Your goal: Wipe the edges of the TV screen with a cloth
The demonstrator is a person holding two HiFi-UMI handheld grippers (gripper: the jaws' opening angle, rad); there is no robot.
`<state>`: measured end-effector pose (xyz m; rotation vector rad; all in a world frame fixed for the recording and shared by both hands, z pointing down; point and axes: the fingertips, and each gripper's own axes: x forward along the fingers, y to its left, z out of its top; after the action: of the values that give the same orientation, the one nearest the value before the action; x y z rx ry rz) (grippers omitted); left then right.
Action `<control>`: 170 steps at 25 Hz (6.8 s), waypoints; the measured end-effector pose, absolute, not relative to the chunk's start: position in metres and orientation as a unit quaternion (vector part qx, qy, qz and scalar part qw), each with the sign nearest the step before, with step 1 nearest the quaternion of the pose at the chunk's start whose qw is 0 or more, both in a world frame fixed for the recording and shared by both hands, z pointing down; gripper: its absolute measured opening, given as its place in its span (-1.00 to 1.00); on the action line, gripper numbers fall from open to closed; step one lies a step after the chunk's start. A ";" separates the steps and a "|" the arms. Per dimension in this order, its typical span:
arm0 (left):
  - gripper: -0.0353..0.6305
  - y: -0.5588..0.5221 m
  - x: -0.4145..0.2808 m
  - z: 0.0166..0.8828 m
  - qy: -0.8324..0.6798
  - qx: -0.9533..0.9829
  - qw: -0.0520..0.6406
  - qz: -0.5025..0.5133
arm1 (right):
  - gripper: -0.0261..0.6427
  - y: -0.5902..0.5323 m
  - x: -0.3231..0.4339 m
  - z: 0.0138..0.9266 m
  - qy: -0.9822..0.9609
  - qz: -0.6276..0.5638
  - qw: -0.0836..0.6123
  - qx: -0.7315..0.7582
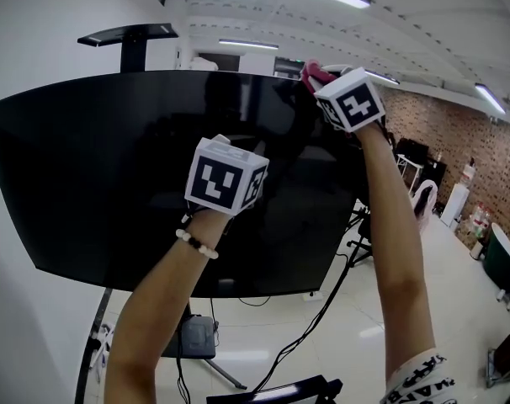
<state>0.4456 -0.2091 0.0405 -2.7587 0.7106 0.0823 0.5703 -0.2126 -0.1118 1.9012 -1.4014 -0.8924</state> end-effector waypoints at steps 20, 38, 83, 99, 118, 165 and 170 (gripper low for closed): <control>-0.94 -0.279 0.278 0.043 0.303 -0.941 0.150 0.027 | -0.68 -0.303 0.350 -0.103 -0.554 -0.386 0.377 0.634; -0.94 -0.341 0.160 0.003 0.345 -0.917 0.184 0.075 | -0.68 -0.374 0.183 -0.096 -0.582 -0.407 0.429 0.558; -0.94 -0.510 -0.372 0.093 0.511 -0.851 0.120 0.017 | -0.68 -0.606 -0.370 -0.066 -0.616 -0.451 0.478 0.435; -0.94 -0.504 -0.413 0.101 0.519 -0.848 0.095 0.037 | -0.68 -0.554 -0.396 -0.067 -0.846 -0.230 0.033 0.480; -0.94 -0.486 -0.424 0.108 0.514 -0.851 0.099 0.043 | -0.68 -0.615 -0.354 -0.038 -0.845 0.085 -0.196 0.490; -0.94 -0.477 -0.432 0.301 0.524 -0.852 0.004 -0.012 | -0.68 -0.610 -0.348 0.284 -0.778 0.207 -0.209 0.556; -0.94 -0.479 -0.427 0.319 0.521 -0.853 -0.005 -0.021 | -0.68 -0.616 -0.347 0.327 -0.767 0.224 -0.192 0.570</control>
<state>-0.4271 -0.4795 0.3187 -2.6886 1.6431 -0.0677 -0.3472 -0.6163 0.3273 2.0478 -2.7570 0.8051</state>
